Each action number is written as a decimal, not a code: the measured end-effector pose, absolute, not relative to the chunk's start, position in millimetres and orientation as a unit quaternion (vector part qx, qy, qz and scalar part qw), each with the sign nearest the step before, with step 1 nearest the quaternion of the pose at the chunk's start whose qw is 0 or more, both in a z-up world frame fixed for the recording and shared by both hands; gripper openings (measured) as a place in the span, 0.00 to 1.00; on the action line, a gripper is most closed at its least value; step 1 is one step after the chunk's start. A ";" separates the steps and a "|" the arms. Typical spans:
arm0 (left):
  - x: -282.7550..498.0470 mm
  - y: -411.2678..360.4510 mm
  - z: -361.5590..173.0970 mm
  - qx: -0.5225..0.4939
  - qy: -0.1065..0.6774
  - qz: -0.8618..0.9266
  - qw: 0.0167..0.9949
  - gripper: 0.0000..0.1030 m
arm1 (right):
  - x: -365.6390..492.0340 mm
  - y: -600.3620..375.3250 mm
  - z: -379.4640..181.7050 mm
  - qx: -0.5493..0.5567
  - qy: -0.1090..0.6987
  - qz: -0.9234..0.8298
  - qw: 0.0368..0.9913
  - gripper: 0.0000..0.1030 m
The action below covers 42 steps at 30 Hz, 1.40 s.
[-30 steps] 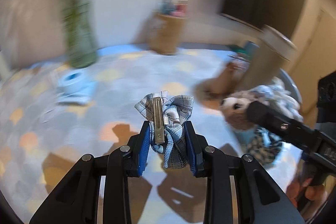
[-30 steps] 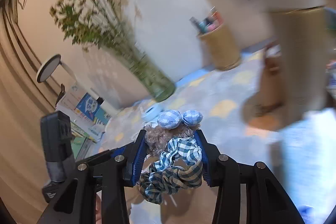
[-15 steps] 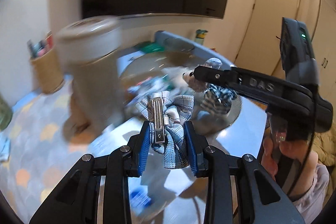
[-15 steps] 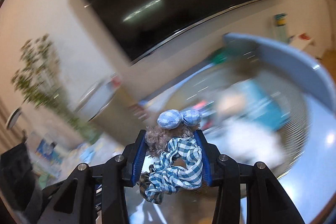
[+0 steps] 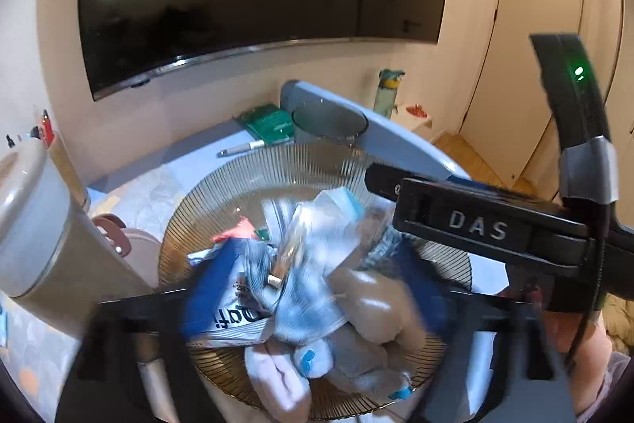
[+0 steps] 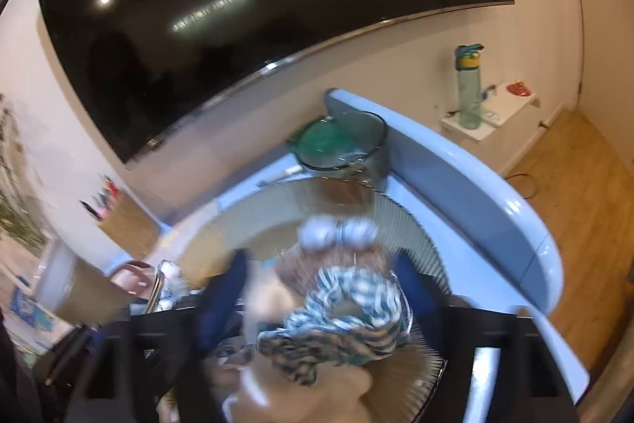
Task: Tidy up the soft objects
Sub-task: 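Open both tools over the glass bowl to drop the items, then move both open tools back toward the bed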
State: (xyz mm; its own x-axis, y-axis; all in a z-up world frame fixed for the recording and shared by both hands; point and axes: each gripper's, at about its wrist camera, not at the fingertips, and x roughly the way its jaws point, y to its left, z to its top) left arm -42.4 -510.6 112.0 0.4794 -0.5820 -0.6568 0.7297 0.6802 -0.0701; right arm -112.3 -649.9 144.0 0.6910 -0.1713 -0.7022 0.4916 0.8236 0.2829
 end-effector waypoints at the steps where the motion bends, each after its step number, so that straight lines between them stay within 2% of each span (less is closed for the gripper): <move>1: -45.4 -509.7 111.5 0.113 0.327 -0.384 0.856 0.96 | -113.7 -647.6 144.3 0.225 0.345 -0.191 0.891 0.92; 12: -75.6 -497.9 112.0 0.135 0.329 -0.421 0.835 0.97 | -139.9 -648.9 143.7 0.288 0.320 -0.178 0.885 0.92; 23: -104.3 -433.2 118.3 0.149 0.348 -0.456 0.805 0.97 | -178.4 -598.0 151.6 0.313 0.300 -0.162 0.886 0.93; 32: -62.0 -340.9 115.9 0.167 0.370 -0.417 0.813 0.97 | -188.6 -518.0 160.3 0.309 0.271 -0.120 0.904 0.96; 37: -18.3 -261.8 116.0 0.182 0.377 -0.369 0.830 0.97 | -176.0 -459.7 161.9 0.286 0.250 -0.055 0.923 0.97; 42: 44.4 -169.0 111.2 0.151 0.392 -0.301 0.856 0.97 | -141.8 -396.4 161.6 0.235 0.257 0.016 0.937 1.00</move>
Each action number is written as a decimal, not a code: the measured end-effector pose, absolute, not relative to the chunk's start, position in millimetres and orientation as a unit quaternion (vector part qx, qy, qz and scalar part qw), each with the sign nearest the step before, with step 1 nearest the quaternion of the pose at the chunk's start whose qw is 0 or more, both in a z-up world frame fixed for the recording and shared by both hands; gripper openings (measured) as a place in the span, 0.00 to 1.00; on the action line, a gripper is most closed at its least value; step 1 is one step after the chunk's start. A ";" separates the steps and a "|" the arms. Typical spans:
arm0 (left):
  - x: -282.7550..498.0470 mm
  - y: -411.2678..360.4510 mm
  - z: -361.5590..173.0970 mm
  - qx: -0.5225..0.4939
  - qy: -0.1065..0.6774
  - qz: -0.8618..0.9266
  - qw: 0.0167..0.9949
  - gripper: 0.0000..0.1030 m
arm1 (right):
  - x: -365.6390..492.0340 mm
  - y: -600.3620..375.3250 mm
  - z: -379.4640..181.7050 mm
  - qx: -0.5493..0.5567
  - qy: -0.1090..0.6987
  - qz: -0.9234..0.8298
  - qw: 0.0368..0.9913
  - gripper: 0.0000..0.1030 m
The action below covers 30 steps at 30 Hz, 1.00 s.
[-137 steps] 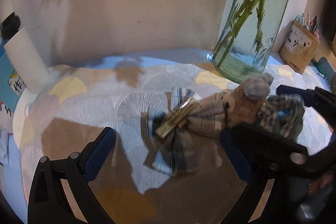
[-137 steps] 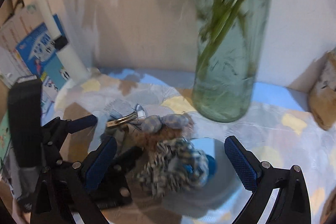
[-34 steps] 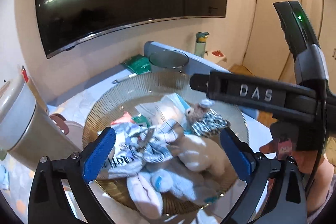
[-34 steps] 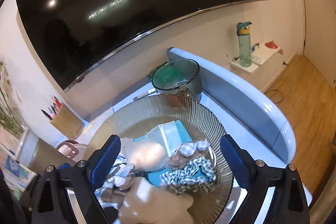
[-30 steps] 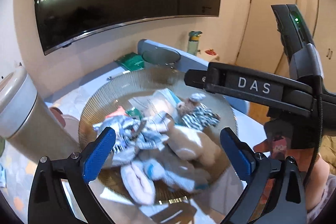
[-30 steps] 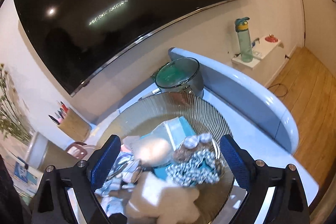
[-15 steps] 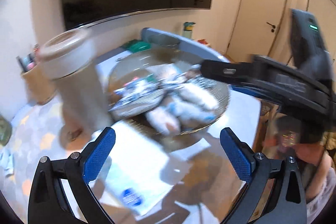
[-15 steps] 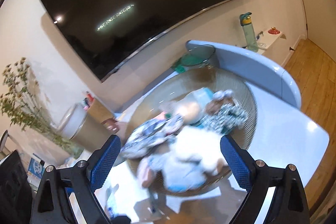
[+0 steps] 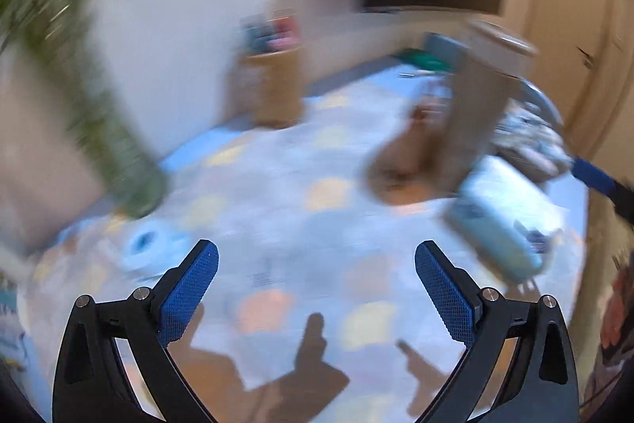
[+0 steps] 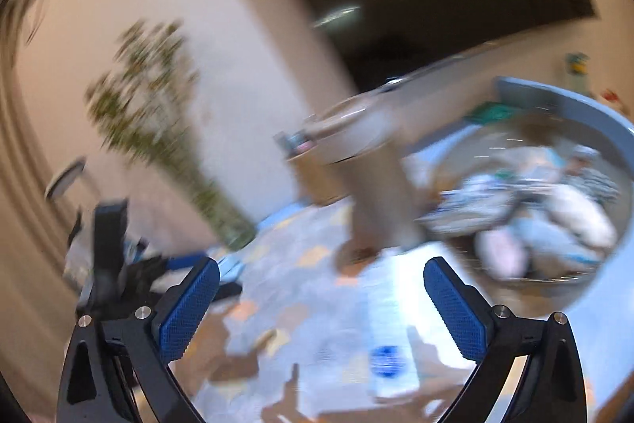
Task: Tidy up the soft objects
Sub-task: 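Move both open tools back toward the bed, then grasp the white tape roll with the left tool while the right tool grasps the blue face mask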
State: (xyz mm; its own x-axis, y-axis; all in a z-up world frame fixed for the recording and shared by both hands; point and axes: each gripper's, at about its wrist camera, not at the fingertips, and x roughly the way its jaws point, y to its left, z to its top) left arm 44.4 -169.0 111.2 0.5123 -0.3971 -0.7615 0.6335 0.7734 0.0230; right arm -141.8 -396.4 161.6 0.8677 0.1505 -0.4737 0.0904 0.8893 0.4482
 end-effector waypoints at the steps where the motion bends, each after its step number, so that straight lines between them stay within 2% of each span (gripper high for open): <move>1: 56.8 -154.2 108.9 0.144 0.396 -0.289 0.860 0.97 | -131.8 -379.9 159.3 0.219 0.264 0.030 0.939 1.00; 9: 135.5 -64.6 77.3 0.082 0.408 -0.267 0.869 0.97 | -19.3 -268.4 106.3 0.174 0.347 0.135 0.912 1.00; 16: 167.2 -62.6 43.8 0.034 0.408 -0.303 0.861 0.97 | 77.3 -193.2 59.7 0.071 0.409 0.169 0.894 1.00; 22: 180.7 -54.6 15.6 0.005 0.415 -0.320 0.852 0.97 | 113.0 -178.7 28.5 0.070 0.440 0.175 0.878 1.00; 24: 183.4 -51.7 12.1 -0.004 0.417 -0.328 0.847 0.95 | 125.3 -166.8 19.7 0.049 0.450 0.171 0.875 1.00; 26: 184.2 -43.1 14.0 -0.026 0.407 -0.329 0.852 0.77 | 135.1 -156.1 14.0 0.021 0.459 0.152 0.875 1.00; 30: 185.5 -40.8 13.8 -0.036 0.406 -0.328 0.852 0.73 | 152.1 -136.9 10.5 -0.015 0.464 0.144 0.874 1.00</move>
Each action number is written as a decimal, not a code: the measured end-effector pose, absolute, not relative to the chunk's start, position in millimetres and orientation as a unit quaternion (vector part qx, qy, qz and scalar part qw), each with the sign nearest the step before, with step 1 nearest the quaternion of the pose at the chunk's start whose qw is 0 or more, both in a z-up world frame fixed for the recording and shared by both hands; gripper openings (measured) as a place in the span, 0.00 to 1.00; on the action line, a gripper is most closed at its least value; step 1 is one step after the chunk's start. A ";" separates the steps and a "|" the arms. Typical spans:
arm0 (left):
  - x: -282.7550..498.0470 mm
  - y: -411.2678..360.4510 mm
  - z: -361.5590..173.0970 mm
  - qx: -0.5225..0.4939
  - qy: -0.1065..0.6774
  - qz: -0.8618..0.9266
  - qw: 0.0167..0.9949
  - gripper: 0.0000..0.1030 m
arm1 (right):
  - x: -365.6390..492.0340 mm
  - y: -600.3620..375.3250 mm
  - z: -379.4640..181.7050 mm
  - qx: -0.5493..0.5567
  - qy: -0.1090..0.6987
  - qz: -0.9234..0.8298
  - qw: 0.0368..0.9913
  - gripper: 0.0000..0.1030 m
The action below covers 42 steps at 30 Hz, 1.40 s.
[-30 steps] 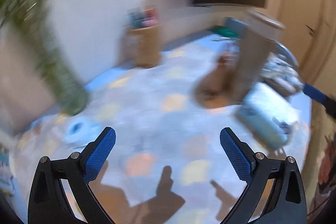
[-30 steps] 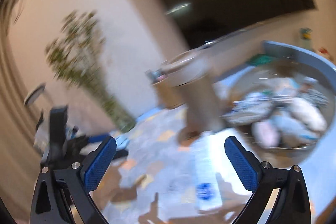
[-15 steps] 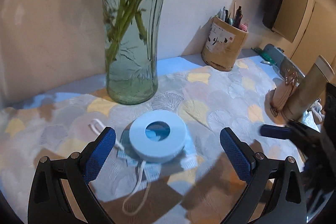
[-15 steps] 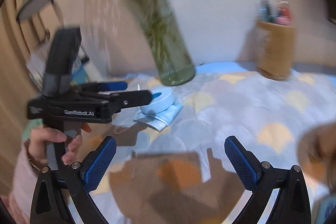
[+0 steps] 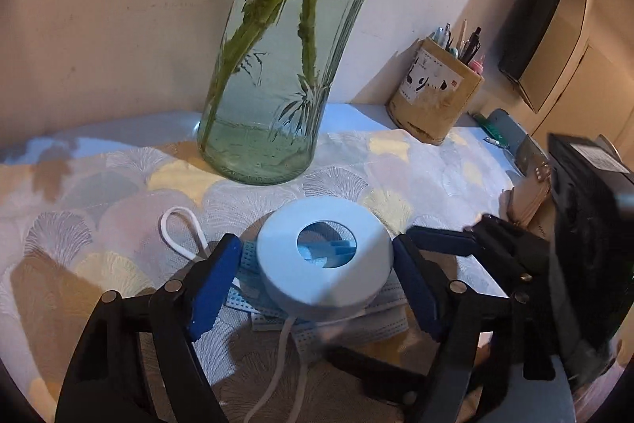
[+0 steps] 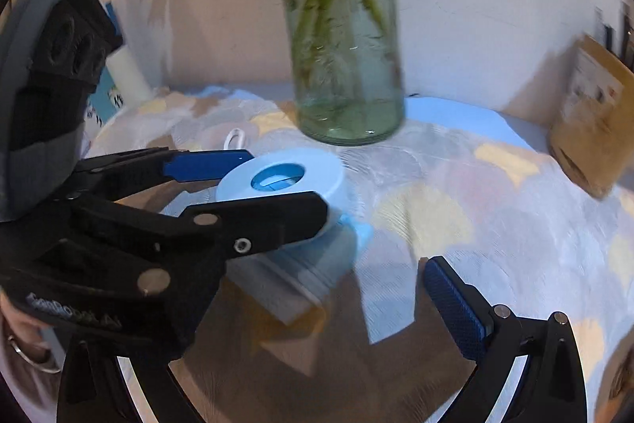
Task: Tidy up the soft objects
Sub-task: 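Grasp the white tape roll with the left tool while the right tool grasps the blue face mask, then lift the tape roll and face mask and carry them toward the bowl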
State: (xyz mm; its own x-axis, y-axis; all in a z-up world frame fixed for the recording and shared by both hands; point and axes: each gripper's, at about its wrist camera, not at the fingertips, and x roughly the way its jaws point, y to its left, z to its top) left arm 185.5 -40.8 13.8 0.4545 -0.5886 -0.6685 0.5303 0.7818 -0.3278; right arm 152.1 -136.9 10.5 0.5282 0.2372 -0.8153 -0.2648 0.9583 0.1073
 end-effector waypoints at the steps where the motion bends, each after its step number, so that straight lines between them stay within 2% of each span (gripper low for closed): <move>1: 183.4 -43.8 15.3 -0.027 0.402 -0.327 0.855 0.73 | 156.3 -132.2 9.2 -0.028 0.467 0.137 0.873 1.00; 3: 179.9 -47.1 18.1 -0.014 0.393 -0.326 0.860 0.69 | 163.9 -123.5 6.2 -0.047 0.468 0.129 0.873 1.00; 5: 178.1 -43.4 21.5 -0.015 0.383 -0.329 0.863 0.64 | 163.2 -119.1 7.8 -0.048 0.459 0.141 0.876 0.74; 6: 177.0 -41.6 23.7 -0.016 0.375 -0.327 0.867 0.64 | 158.8 -119.5 11.2 -0.047 0.448 0.144 0.881 0.52; 7: 176.7 -38.8 25.6 -0.020 0.369 -0.321 0.872 0.64 | 155.8 -120.6 13.1 -0.039 0.443 0.152 0.883 0.42; 10: 178.4 -32.1 26.4 -0.033 0.365 -0.316 0.875 0.64 | 151.5 -130.3 15.7 -0.004 0.441 0.155 0.884 0.31; 16: 169.2 -30.9 35.5 -0.010 0.333 -0.292 0.897 0.64 | 137.2 -148.6 21.7 0.047 0.432 0.110 0.894 0.25; 22: 181.3 -17.6 32.0 -0.033 0.344 -0.265 0.900 0.64 | 105.0 -199.8 28.8 0.140 0.399 0.008 0.906 0.25; 26: 183.9 -14.8 32.3 -0.033 0.340 -0.245 0.907 0.64 | 99.2 -221.0 27.7 0.206 0.374 0.020 0.904 0.25; 35: 188.7 -13.0 33.4 -0.021 0.341 -0.200 0.918 0.64 | 97.3 -222.2 27.9 0.224 0.361 0.045 0.904 0.25; 42: 153.1 -36.7 50.0 0.015 0.355 -0.164 0.920 0.64 | 61.4 -226.2 47.0 0.234 0.361 0.081 0.899 0.25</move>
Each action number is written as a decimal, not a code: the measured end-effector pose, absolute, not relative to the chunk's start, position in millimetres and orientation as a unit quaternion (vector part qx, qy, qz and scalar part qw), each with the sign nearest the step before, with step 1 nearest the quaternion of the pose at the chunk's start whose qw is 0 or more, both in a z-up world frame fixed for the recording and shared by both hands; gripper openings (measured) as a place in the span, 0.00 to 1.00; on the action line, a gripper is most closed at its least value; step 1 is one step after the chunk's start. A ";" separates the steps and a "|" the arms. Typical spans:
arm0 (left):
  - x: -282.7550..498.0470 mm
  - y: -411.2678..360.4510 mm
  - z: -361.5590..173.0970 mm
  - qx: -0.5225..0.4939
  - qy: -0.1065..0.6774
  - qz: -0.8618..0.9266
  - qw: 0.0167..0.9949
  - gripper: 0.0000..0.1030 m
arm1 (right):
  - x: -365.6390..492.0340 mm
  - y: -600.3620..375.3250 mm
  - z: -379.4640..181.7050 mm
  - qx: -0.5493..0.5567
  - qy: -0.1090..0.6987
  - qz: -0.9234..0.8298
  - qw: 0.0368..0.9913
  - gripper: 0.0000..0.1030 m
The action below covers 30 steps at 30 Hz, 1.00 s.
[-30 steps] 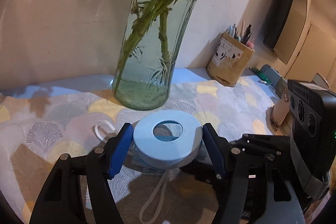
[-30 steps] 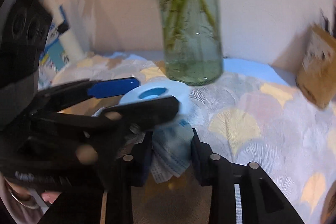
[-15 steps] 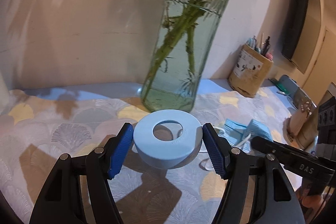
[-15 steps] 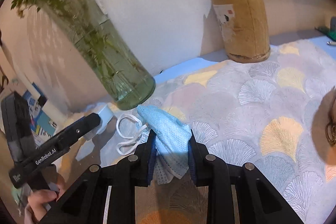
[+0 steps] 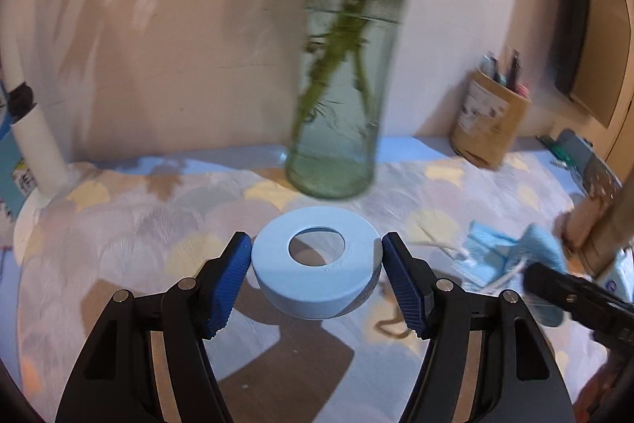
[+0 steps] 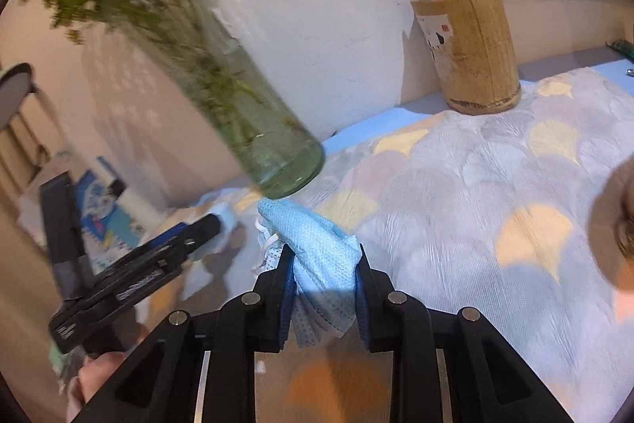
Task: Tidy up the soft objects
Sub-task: 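Lift the tape roll and face mask and carry them toward the bowl, then open both tools over the glass bowl to release the items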
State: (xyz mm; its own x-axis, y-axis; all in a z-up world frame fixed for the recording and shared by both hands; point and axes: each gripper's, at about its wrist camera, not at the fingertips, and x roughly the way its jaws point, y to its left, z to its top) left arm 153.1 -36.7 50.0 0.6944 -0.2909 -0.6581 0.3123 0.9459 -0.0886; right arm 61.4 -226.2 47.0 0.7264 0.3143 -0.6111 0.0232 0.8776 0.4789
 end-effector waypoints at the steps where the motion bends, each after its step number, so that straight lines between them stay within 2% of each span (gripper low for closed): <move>1: 141.1 -43.7 52.2 0.019 0.363 -0.156 0.919 0.64 | 52.1 -227.8 52.2 0.234 0.358 0.084 0.900 0.25; 9: 52.3 -98.8 62.0 -0.029 0.407 -0.205 0.890 0.64 | -59.1 -281.0 99.7 0.254 0.320 0.072 0.910 0.25; 18: -46.7 -225.8 101.7 0.006 0.374 -0.326 0.868 0.64 | -168.2 -398.4 133.5 0.292 0.264 -0.016 0.919 0.25; 25: -78.4 -336.5 135.4 0.047 0.321 -0.387 0.863 0.64 | -187.7 -501.8 167.9 0.298 0.227 -0.101 0.922 0.25; 30: -70.6 -390.0 149.2 0.031 0.310 -0.402 0.861 0.64 | -176.3 -551.2 187.5 0.289 0.221 -0.133 0.922 0.25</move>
State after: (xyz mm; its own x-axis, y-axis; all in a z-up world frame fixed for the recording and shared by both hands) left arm -70.6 -390.0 149.2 0.4847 -0.6731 -0.5585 0.7120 0.6745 -0.1950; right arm -176.3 -551.2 187.5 0.8662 -0.1181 -0.4855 0.3741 0.7973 0.4736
